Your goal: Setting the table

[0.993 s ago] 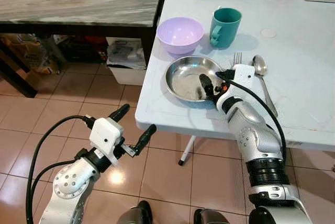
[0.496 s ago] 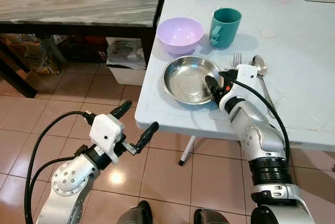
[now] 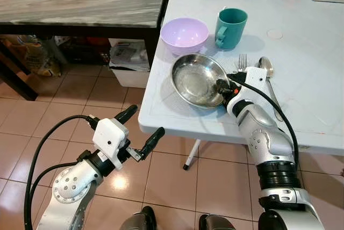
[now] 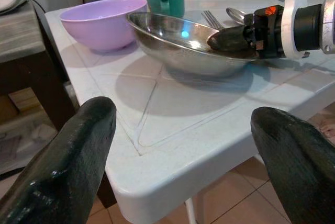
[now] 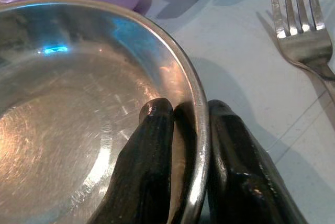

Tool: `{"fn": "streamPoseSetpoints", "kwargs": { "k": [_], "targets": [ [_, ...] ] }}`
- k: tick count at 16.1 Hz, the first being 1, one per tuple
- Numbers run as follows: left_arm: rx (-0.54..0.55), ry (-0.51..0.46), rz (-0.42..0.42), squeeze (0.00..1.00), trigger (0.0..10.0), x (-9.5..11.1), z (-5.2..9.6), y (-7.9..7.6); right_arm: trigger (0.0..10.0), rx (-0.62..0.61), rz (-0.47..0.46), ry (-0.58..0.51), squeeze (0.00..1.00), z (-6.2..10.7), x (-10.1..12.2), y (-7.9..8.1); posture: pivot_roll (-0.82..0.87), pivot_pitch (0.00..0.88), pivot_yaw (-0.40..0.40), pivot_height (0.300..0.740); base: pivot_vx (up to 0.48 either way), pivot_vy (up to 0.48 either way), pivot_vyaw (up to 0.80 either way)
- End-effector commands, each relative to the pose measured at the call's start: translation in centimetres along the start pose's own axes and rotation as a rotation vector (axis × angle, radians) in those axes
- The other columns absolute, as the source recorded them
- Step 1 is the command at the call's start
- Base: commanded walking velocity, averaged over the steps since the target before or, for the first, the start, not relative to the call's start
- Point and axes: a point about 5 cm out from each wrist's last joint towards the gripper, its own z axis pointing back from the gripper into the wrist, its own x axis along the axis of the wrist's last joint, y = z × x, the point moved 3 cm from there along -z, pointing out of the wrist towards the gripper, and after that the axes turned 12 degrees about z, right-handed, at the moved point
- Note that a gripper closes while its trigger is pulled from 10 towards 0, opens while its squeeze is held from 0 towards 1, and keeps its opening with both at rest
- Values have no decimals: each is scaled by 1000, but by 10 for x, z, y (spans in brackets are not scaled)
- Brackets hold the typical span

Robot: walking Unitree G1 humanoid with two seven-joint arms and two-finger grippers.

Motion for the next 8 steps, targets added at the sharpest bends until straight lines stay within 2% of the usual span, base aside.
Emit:
{"fn": "streamPoseSetpoints", "kwargs": {
  "k": [1, 6, 8],
  "targets": [
    [-9, 12, -6, 0, 10000, 1, 3, -2, 0, 14, -45, 126, 0, 2, -34, 8, -88, 219, 70, 740, 0, 0, 0],
    [1, 9, -7, 0, 10000, 1, 4, 0, 0, -1, -76, 128, 0, 0, -37, 8, -81, 208, 72, 740, 0, 0, 0],
    [43, -4, 24, 0, 10000, 1, 4, 4, 0, 2, -81, 105, 0, 0, -34, 11, -81, 206, 70, 740, 0, 0, 0]
  ]
}}
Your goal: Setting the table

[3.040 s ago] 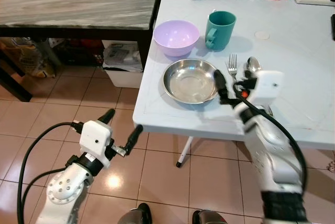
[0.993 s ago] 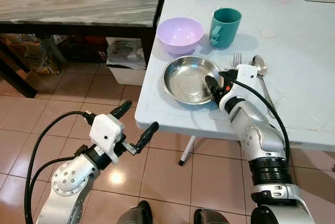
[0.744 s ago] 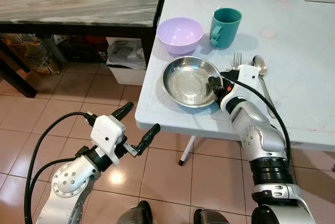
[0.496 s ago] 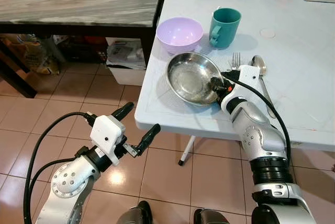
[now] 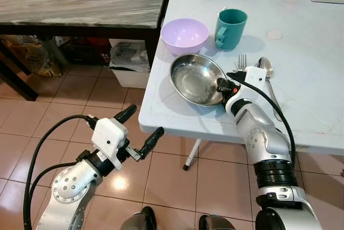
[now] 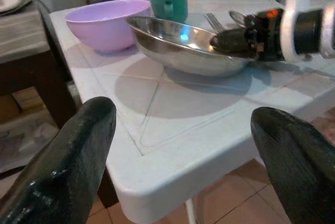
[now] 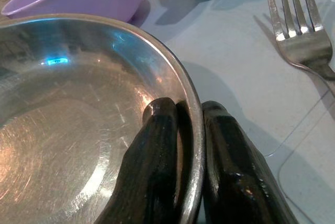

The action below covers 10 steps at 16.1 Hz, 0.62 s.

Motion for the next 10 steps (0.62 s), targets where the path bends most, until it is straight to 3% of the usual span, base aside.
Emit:
{"fn": "streamPoseSetpoints", "kwargs": {
  "k": [1, 3, 4, 6, 8, 10],
  "targets": [
    [23, 8, 7, 0, 10000, 0, 3, 4, 0, 20, -41, 120, 0, 3, -34, 8, -81, 203, 68, 740, 0, 0, 0],
    [108, -5, -11, 0, 10000, 1, 0, 17, 0, 34, -2, 37, 0, 3, -18, 14, -79, 190, 65, 740, 0, 0, 0],
    [200, -1, 8, 0, 10000, -7, 1, 30, 10000, 44, 17, -27, 0, 6, -8, 19, -79, 186, 65, 740, 0, 0, 0],
    [302, -2, 18, 0, 10000, -17, 4, 43, 10000, 40, 54, -92, 0, 11, 1, 21, -82, 178, 60, 740, 0, 0, 0],
    [398, -6, 97, 0, 10000, -28, 6, 57, 10000, 23, 99, -158, 0, 21, 5, 18, -80, 167, 46, 740, 0, 0, 0],
    [416, -15, 110, 0, 10000, -31, 1, 61, 10000, 14, 120, -176, 0, 29, 1, 16, -84, 160, 37, 740, 0, 0, 0]
  ]
}}
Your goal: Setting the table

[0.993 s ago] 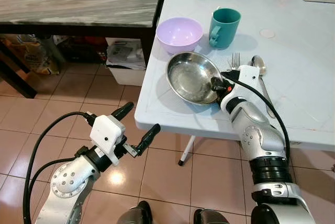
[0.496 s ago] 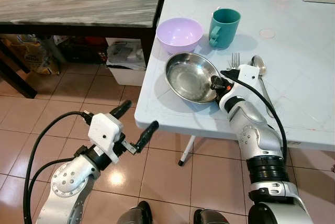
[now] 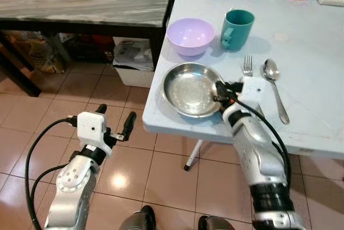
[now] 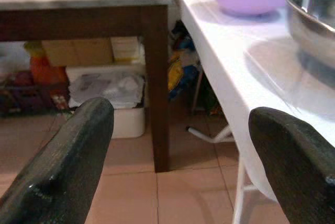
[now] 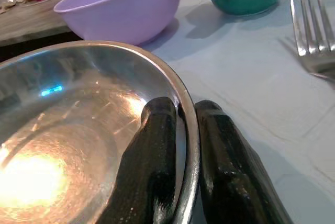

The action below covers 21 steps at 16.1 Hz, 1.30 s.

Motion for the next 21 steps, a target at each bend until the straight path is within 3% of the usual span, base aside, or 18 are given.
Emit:
{"fn": "streamPoseSetpoints", "kwargs": {
  "k": [1, 5, 9, 16, 21],
  "targets": [
    [29, -10, 17, 0, 10000, -2, -1, 6, 10000, 29, 22, -34, 0, 4, 6, 6, -87, 155, 35, 740, 0, 0, -731],
    [60, -38, 69, 0, 10000, -3, -10, 9, 10000, 15, 44, -33, 0, 10, 3, 0, -99, 151, 32, 740, 0, 163, -600],
    [38, -37, 89, 0, 10000, -9, -13, -1, 10000, -15, 62, -35, 0, 15, 2, -6, -111, 149, 37, 740, 0, 381, -156],
    [31, -47, 87, 0, 10000, -8, -15, -3, 10000, -61, 81, -40, 0, 15, 4, -13, -104, 145, 48, 740, 0, 466, 0],
    [26, -50, 87, 0, 10000, -6, -16, -6, 10000, -69, 78, -38, 0, 15, 2, -13, -97, 149, 53, 740, 0, 480, -540]
  ]
}}
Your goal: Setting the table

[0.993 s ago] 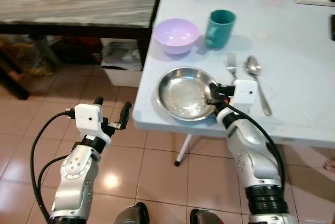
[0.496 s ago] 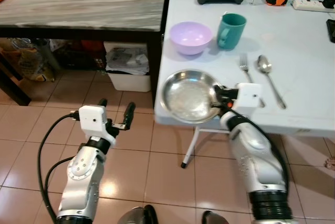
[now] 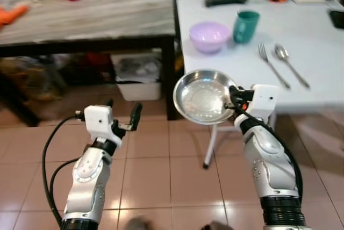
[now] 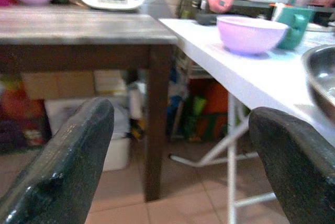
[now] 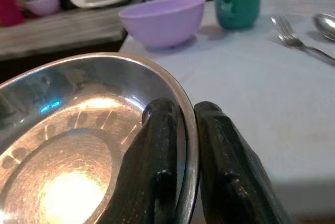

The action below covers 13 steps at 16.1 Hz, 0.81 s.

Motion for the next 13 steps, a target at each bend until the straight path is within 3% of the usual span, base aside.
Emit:
{"fn": "streamPoseSetpoints", "kwargs": {
  "k": [1, 13],
  "targets": [
    [30, 9, -18, 0, 10000, 0, 6, 10, 10000, 30, -11, -34, 0, -3, 10, 12, -97, 150, 53, 740, 0, 480, 0],
    [19, 0, -7, 0, 10000, 2, -1, 2, 10000, 8, -11, -55, 0, 0, 12, 7, -103, 146, 58, 740, 0, 480, 0]
  ]
}}
